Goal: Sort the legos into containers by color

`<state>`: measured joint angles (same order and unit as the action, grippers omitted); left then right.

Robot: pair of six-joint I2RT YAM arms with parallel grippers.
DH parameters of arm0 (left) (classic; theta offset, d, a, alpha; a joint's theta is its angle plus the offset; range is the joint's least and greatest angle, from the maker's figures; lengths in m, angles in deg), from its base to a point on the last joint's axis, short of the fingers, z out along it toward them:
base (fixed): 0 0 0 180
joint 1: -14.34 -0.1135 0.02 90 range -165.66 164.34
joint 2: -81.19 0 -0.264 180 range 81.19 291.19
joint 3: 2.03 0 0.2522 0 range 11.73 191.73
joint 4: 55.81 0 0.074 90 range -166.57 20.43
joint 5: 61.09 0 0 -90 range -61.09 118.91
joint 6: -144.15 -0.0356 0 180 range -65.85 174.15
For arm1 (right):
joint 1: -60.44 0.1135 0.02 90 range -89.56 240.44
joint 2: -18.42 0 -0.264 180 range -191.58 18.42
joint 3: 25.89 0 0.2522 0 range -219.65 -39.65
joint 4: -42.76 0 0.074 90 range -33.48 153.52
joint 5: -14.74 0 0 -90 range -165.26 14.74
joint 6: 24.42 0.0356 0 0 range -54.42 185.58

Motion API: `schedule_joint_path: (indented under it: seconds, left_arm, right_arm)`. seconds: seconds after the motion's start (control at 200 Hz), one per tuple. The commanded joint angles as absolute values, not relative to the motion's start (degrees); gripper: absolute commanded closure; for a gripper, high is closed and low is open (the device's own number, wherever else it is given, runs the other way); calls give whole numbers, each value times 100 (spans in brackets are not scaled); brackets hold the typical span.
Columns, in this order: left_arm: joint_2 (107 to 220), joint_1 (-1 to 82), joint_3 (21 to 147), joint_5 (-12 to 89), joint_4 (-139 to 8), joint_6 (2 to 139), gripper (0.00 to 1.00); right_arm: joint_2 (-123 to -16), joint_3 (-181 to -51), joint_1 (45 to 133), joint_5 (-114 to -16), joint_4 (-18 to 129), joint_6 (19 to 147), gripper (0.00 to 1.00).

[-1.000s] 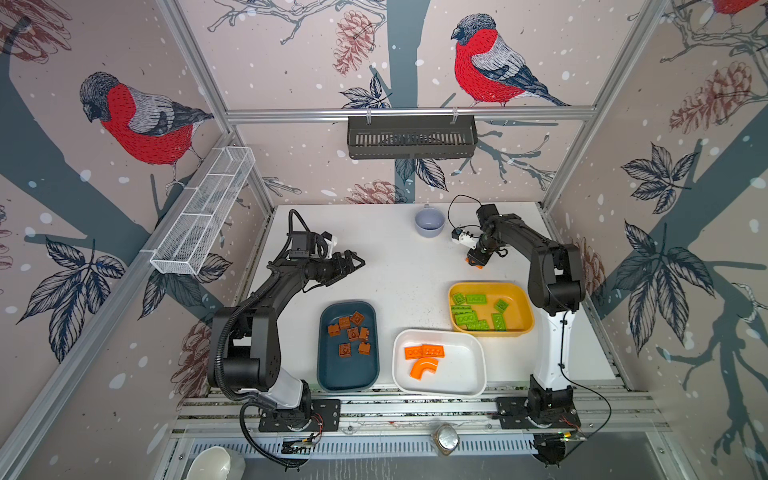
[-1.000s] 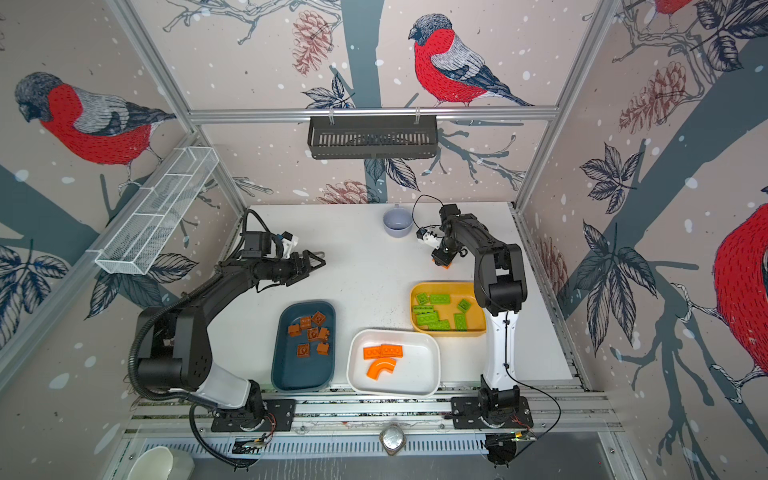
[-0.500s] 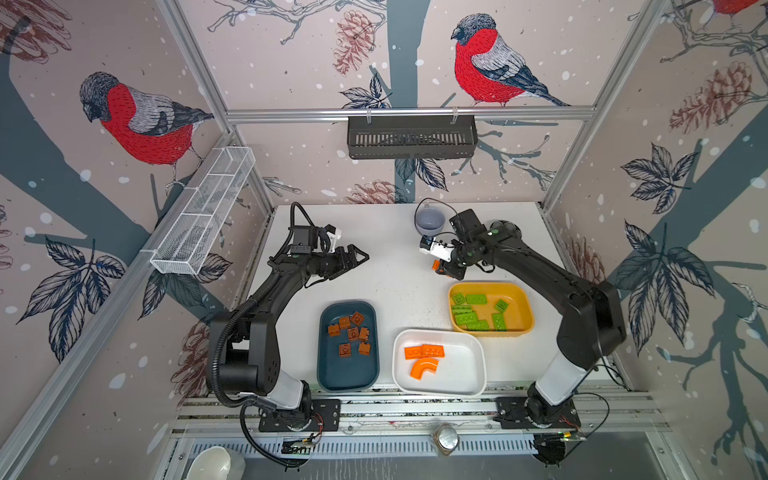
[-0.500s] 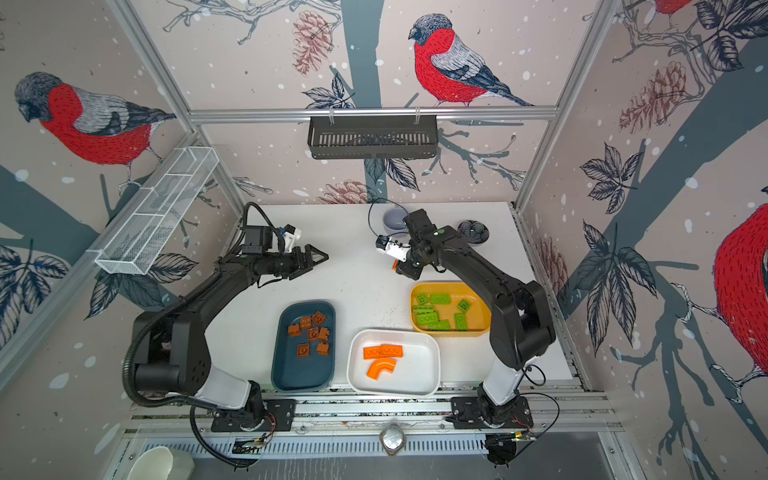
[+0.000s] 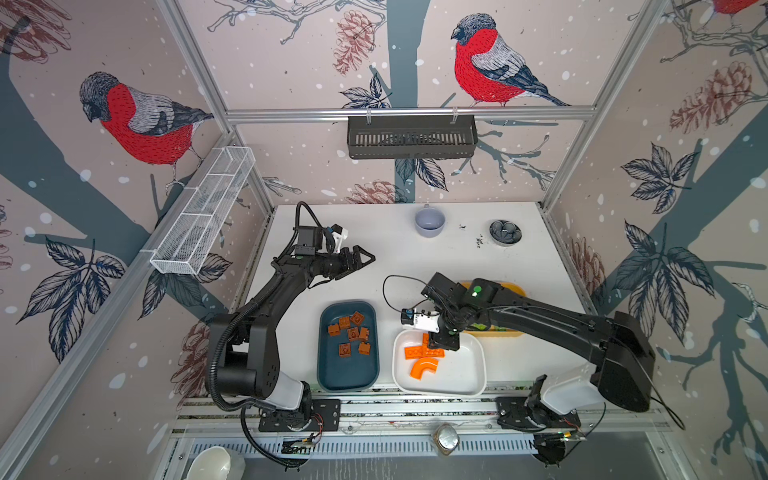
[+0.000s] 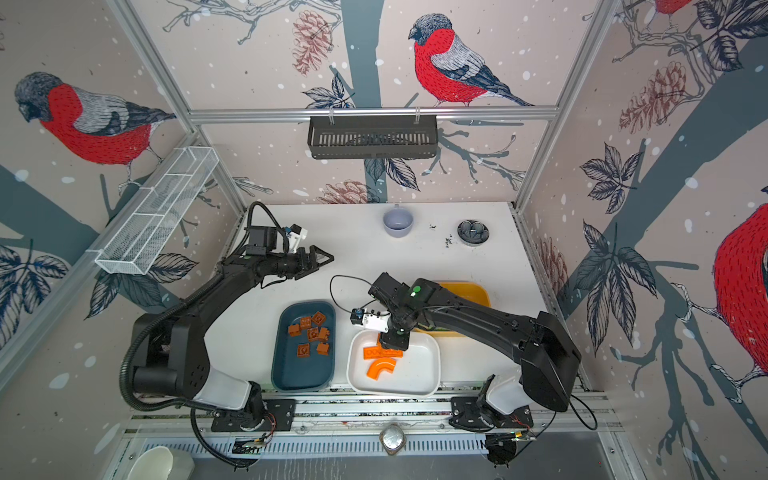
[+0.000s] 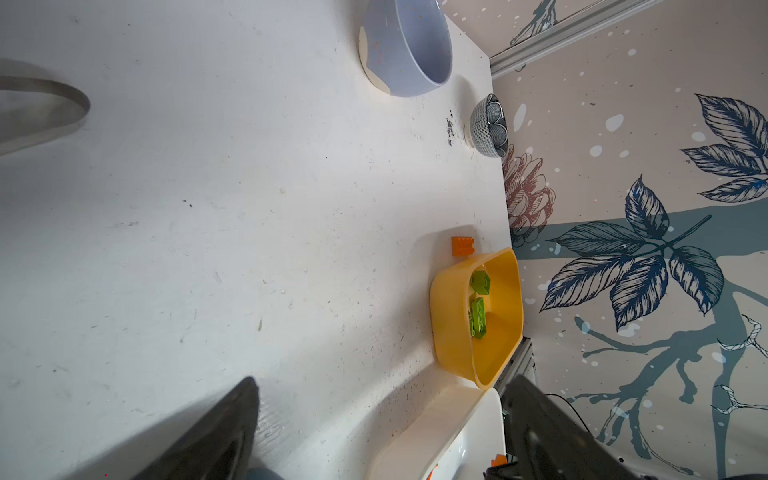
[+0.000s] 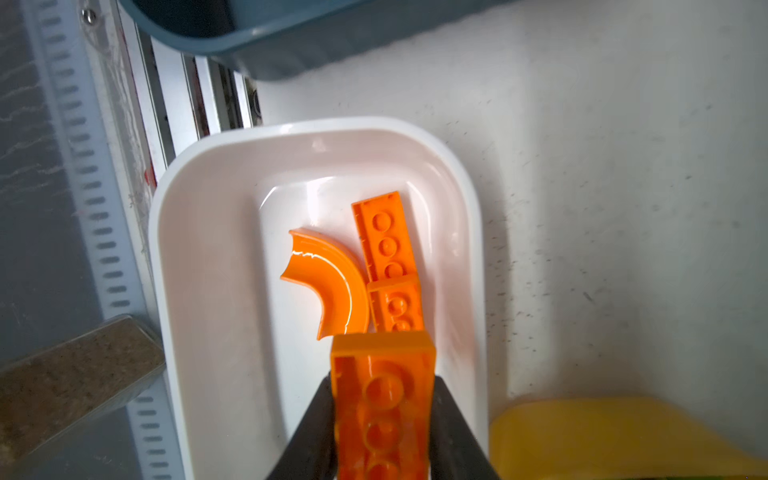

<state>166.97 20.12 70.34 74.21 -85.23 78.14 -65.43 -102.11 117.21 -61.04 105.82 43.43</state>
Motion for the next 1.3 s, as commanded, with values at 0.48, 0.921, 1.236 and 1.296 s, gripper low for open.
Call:
schedule_joint_path:
  seconds: [0.48, 0.921, 1.236, 1.296]
  left_arm:
    - [16473, 2005, 7028, 6825, -8829, 7398, 7]
    - [15875, 1979, 6392, 1945, -7464, 7661, 4]
    - [16018, 1897, 4990, 631, -4790, 6598, 3]
    - [16173, 1808, 4858, 743, -4521, 6386, 3]
  right_arm:
    - [-6141, -9855, 11597, -6719, 10416, 4590, 37]
    - [-4467, -8452, 7726, -7450, 6012, 6251, 1]
    - [-4782, -7118, 5893, -8675, 3695, 7510, 1]
    - [-4913, -6902, 5801, -8944, 3193, 7480, 1]
